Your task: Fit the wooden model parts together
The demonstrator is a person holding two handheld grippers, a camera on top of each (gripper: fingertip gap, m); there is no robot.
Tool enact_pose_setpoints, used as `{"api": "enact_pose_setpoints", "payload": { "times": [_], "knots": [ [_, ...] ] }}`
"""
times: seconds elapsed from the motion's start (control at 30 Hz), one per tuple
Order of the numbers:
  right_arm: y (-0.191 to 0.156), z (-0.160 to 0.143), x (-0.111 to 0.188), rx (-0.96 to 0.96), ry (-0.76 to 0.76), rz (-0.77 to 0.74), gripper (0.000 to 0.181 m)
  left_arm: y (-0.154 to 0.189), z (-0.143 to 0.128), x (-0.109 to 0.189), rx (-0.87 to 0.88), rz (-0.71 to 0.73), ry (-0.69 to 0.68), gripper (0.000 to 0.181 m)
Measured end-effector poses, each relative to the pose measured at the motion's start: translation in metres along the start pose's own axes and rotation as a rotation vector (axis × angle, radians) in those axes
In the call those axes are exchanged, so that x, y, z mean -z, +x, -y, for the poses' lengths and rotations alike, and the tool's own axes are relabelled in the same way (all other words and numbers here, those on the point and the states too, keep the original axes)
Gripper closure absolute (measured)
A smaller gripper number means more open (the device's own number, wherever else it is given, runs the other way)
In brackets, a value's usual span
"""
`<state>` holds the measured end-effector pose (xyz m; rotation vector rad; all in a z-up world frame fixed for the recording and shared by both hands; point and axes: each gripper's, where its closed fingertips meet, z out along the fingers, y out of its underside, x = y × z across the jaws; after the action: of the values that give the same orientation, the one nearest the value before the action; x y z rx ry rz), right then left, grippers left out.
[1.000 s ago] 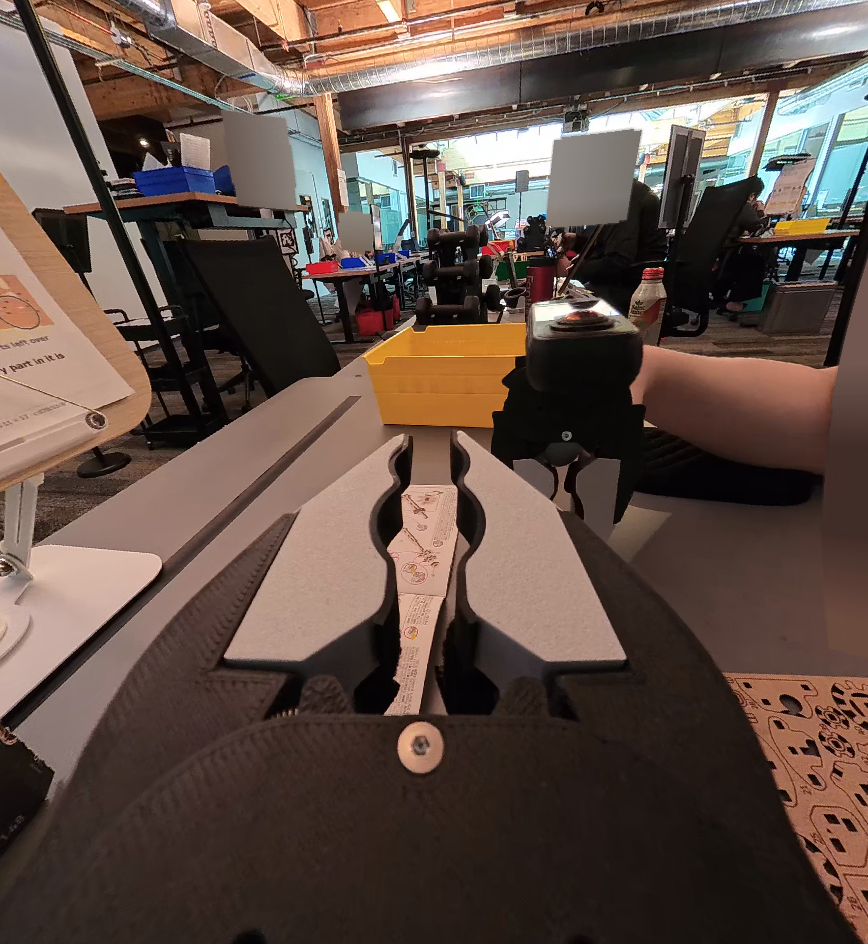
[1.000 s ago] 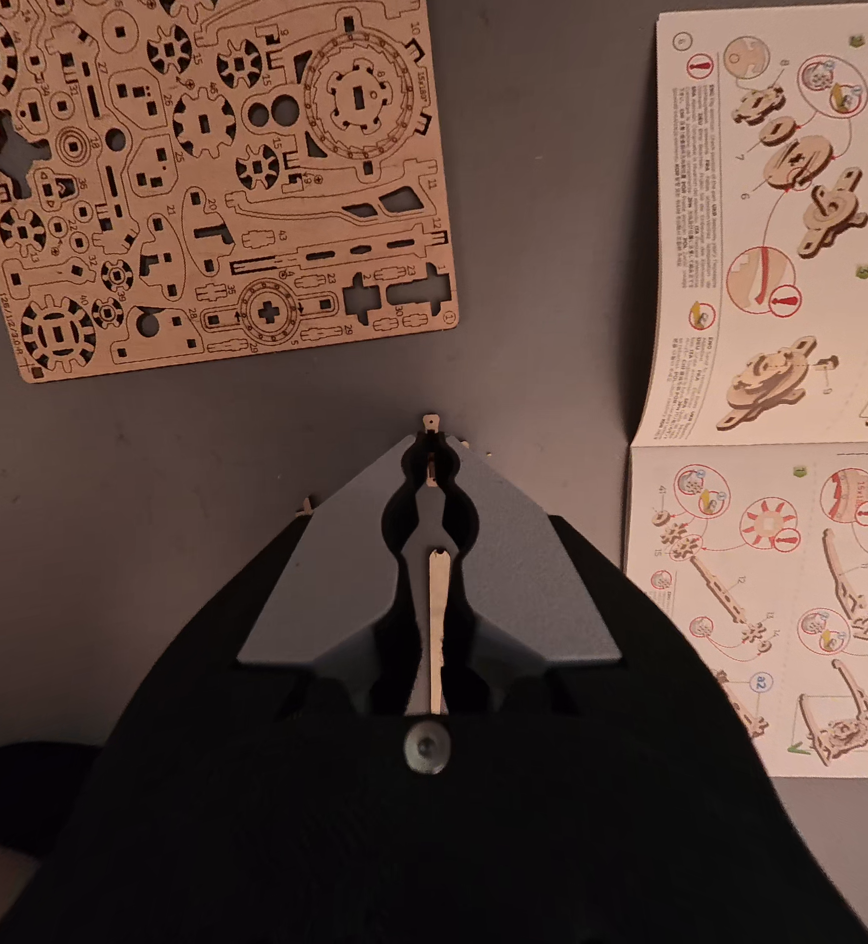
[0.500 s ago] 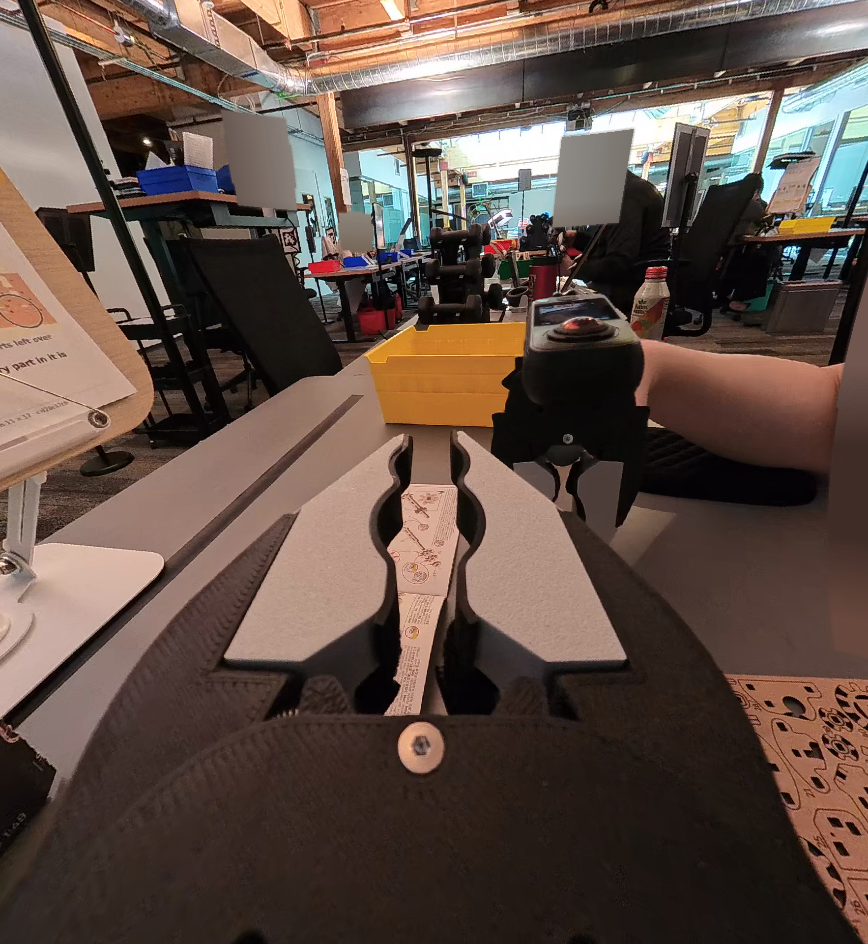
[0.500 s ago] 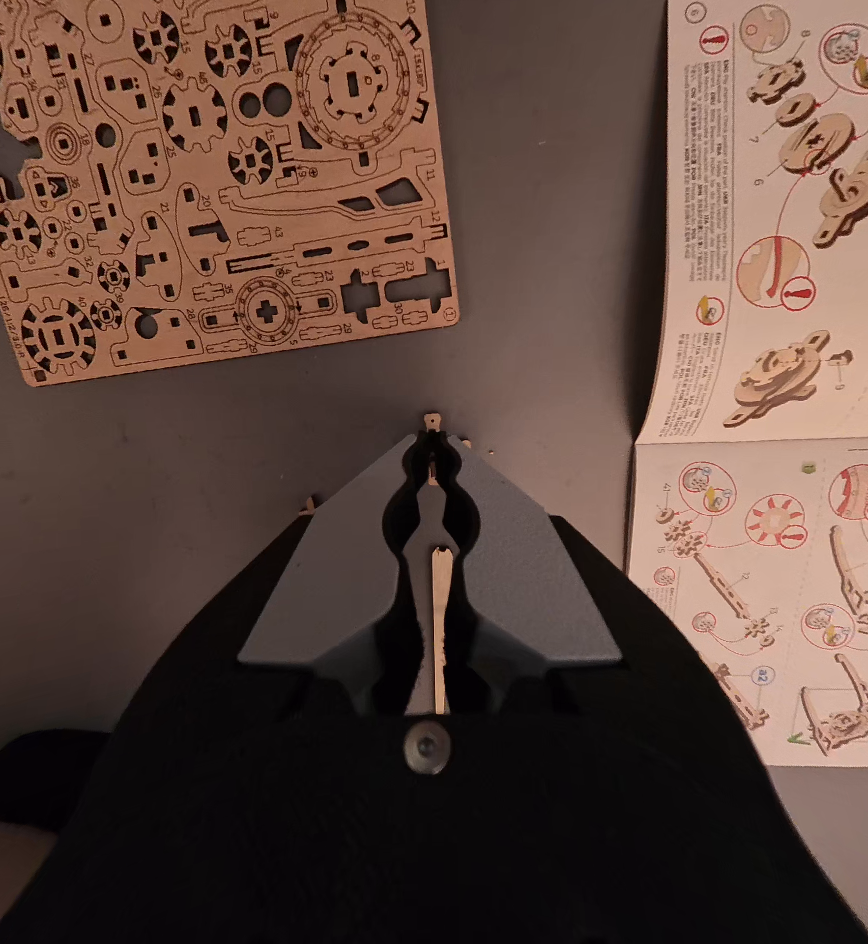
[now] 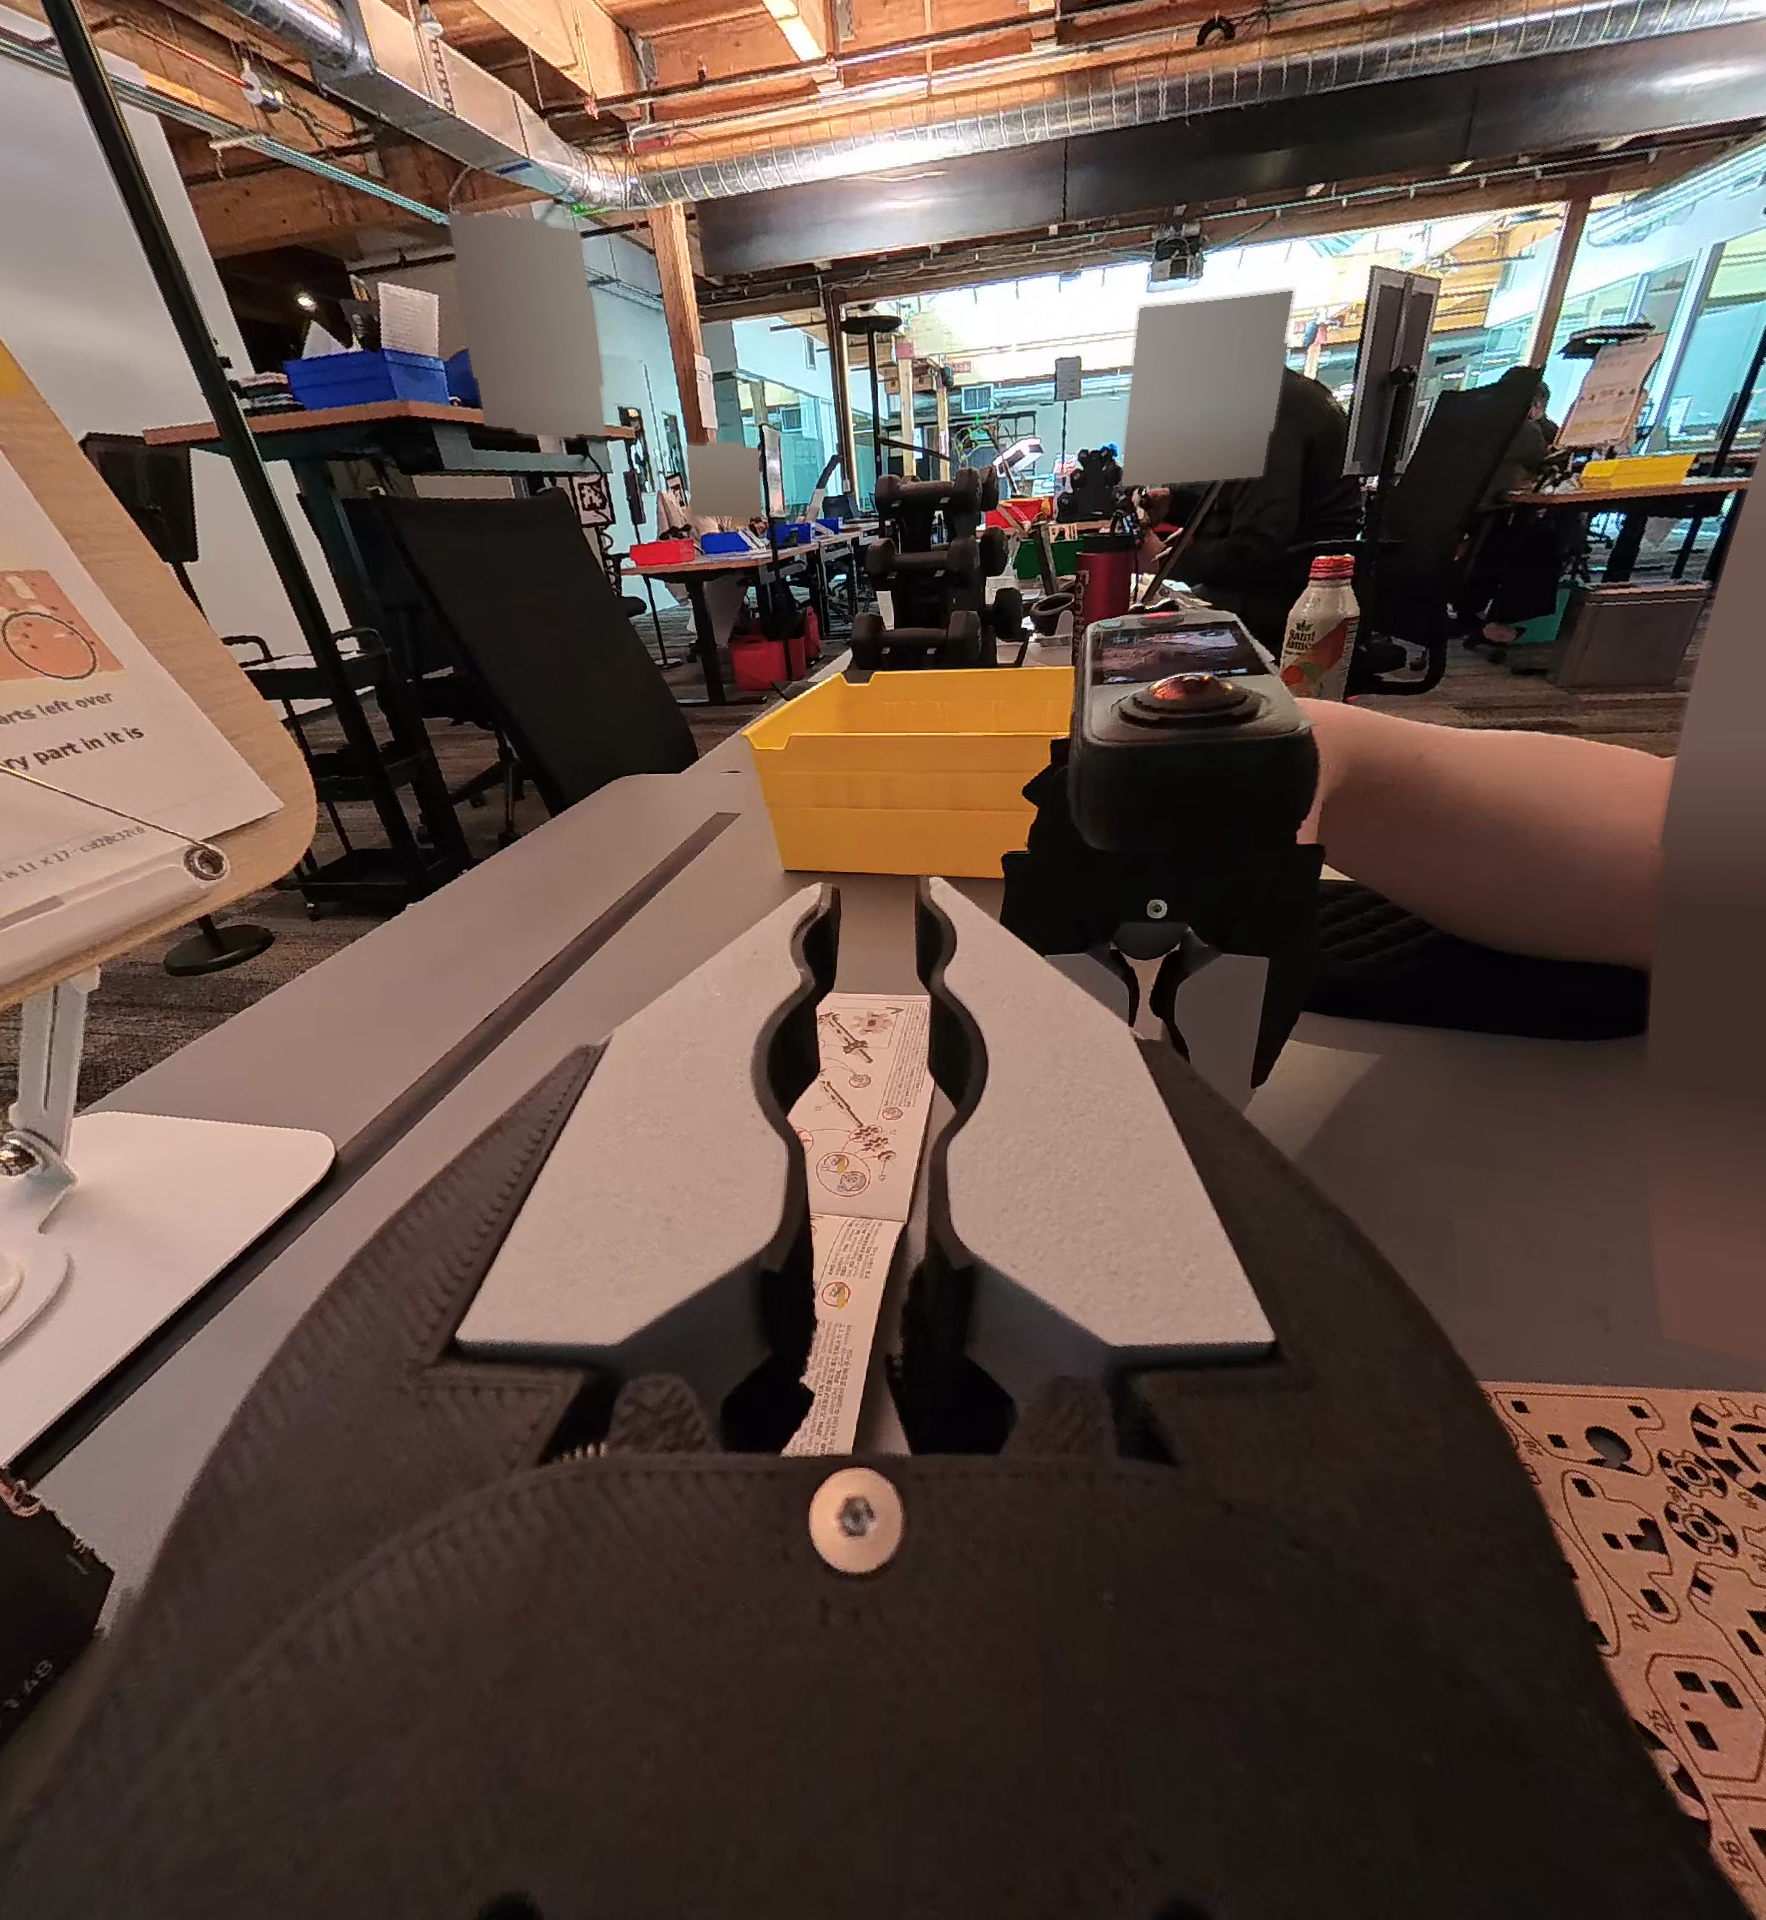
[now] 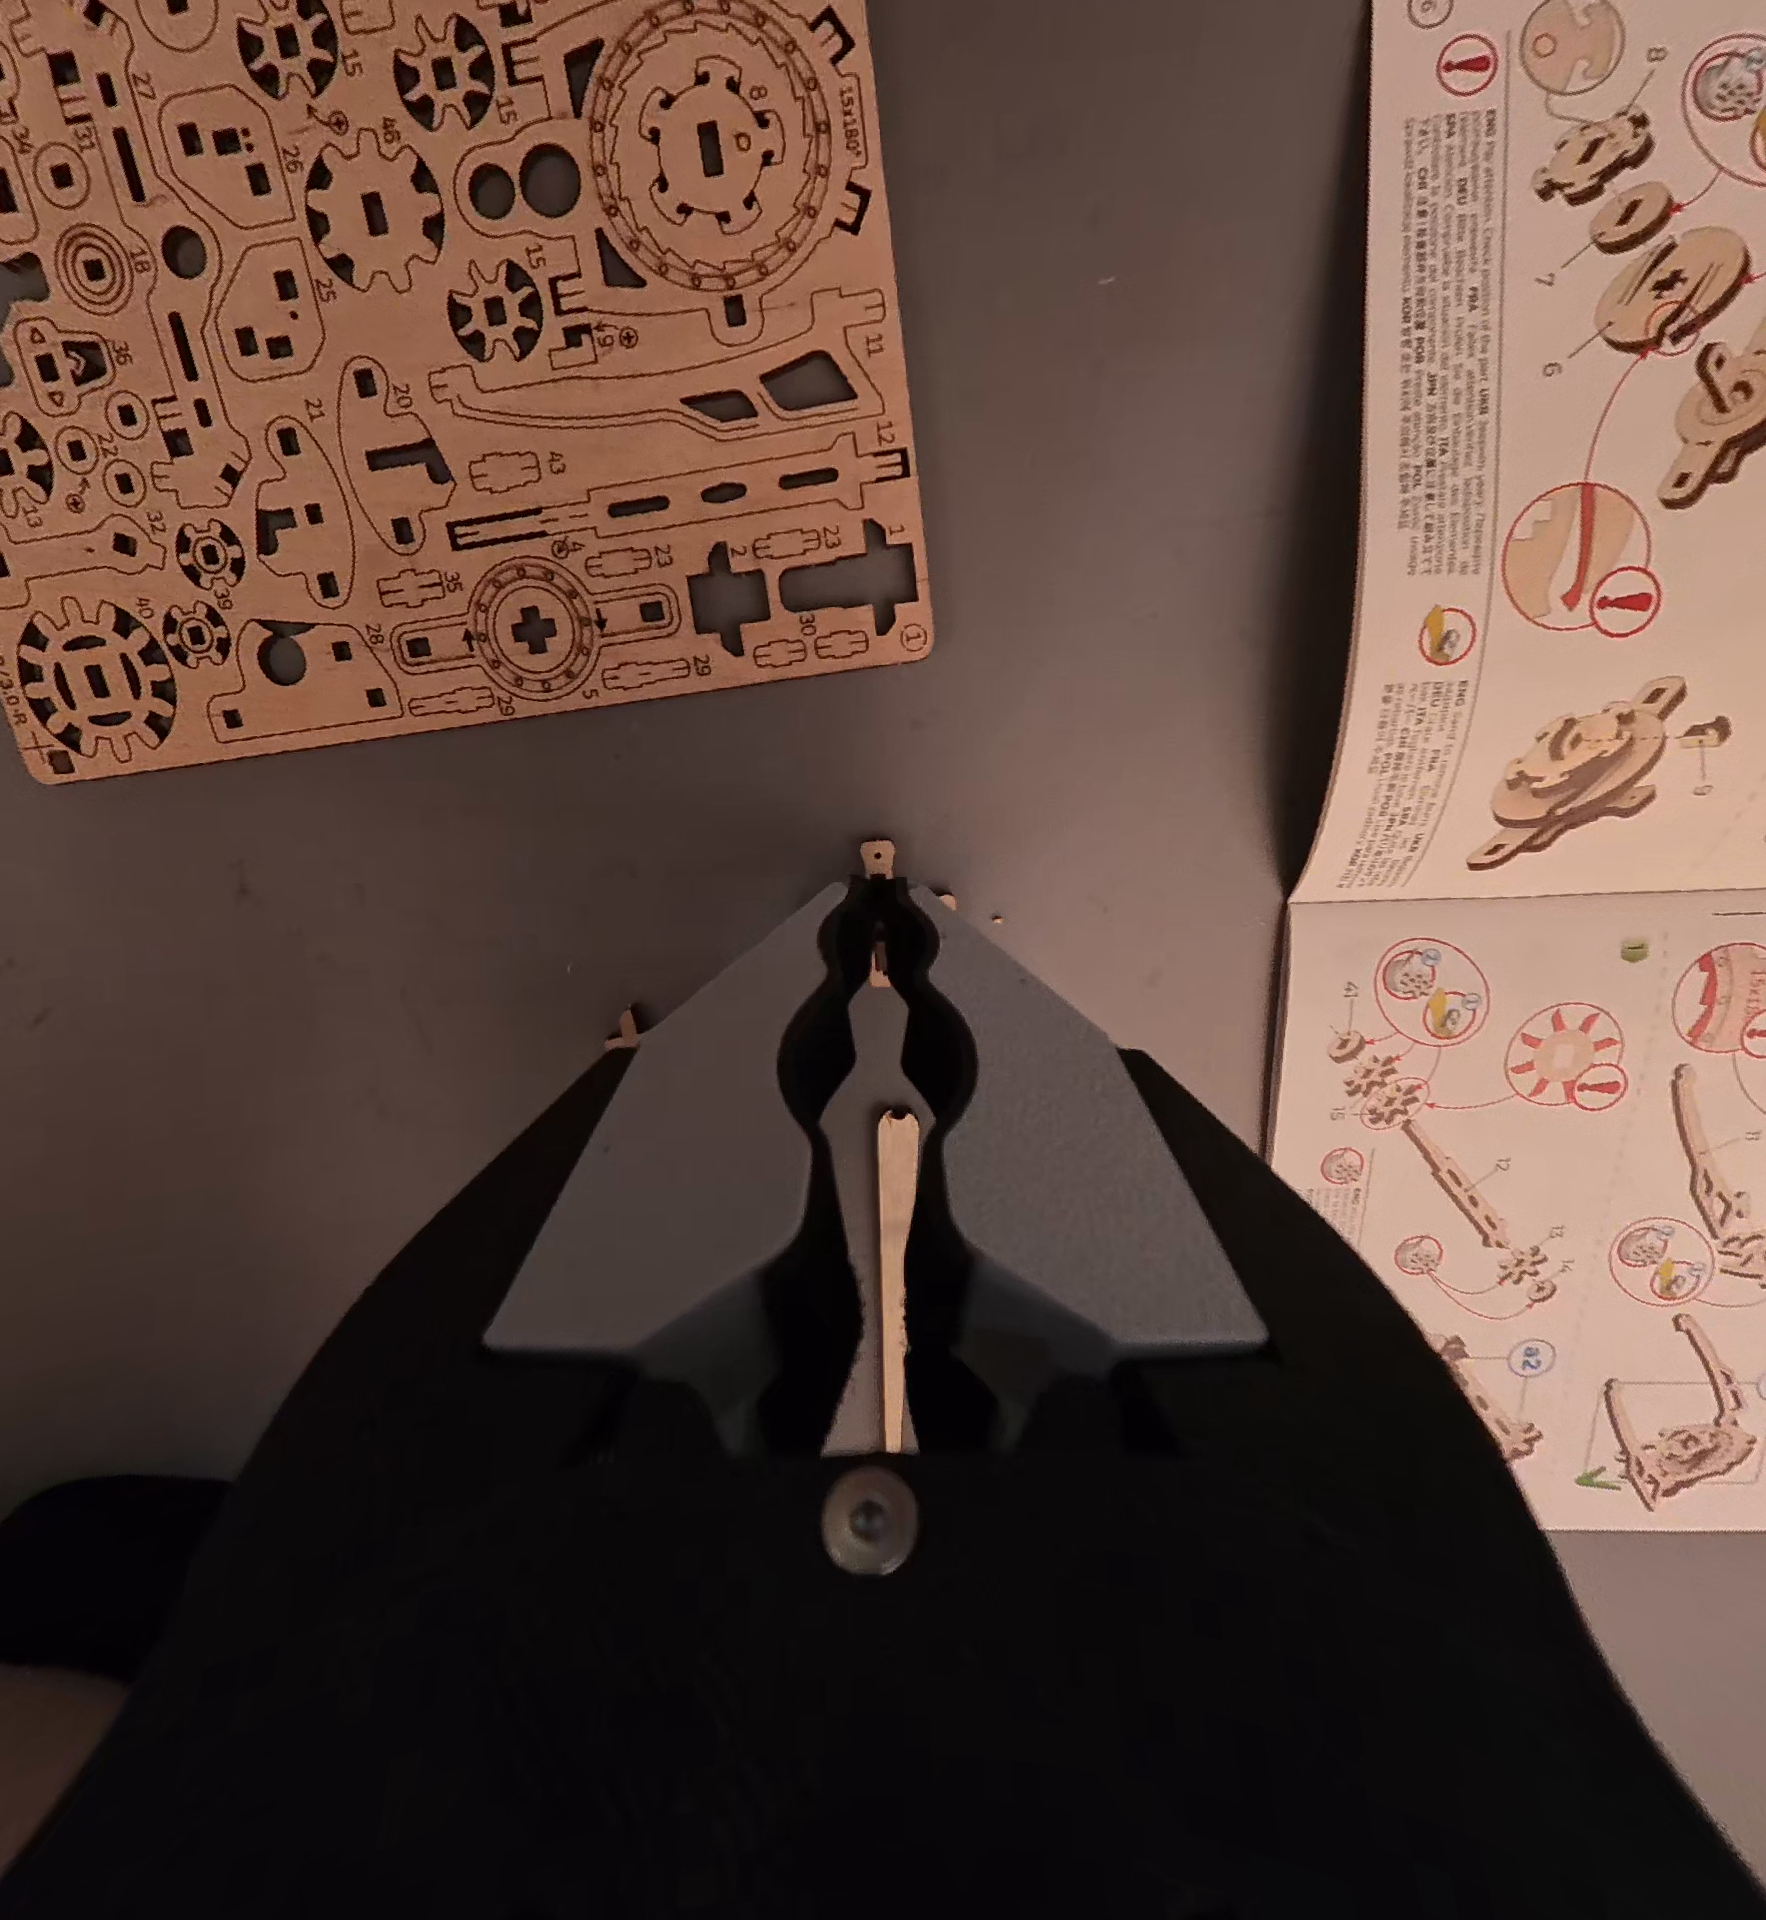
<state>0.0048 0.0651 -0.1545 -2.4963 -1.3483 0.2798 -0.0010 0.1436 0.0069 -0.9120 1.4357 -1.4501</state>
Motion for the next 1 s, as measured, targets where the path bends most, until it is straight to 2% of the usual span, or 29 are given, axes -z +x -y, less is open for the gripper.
{"api": "enact_pose_setpoints", "payload": {
  "times": [0.3, 0.37, 0.6, 0.7, 0.9, 1.0],
  "knots": [
    [0.001, 0.002, -0.003, 0.047, -0.012, -0.034, 0.180, 0.001, 0.003, 0.001, 0.000, -0.005, 0.009, 0.169],
    [-0.003, -0.001, -0.001, 0.038, -0.017, 0.004, 0.180, 0.004, 0.006, 0.002, 0.008, -0.019, 0.023, 0.169],
    [0.002, 0.016, 0.015, 0.032, 0.130, 0.004, 0.177, 0.008, 0.004, -0.001, 0.010, -0.034, 0.011, 0.169],
    [0.005, 0.011, 0.021, 0.011, 0.160, 0.002, 0.177, 0.006, 0.004, 0.000, 0.013, -0.029, 0.010, 0.169],
    [0.010, -0.005, 0.015, -0.002, 0.171, -0.052, 0.169, 0.015, -0.010, -0.007, 0.013, -0.073, -0.052, 0.169],
    [0.007, 0.001, 0.014, 0.012, 0.187, -0.031, 0.173, 0.029, -0.024, -0.012, 0.030, -0.151, -0.128, 0.169]
  ]
}}
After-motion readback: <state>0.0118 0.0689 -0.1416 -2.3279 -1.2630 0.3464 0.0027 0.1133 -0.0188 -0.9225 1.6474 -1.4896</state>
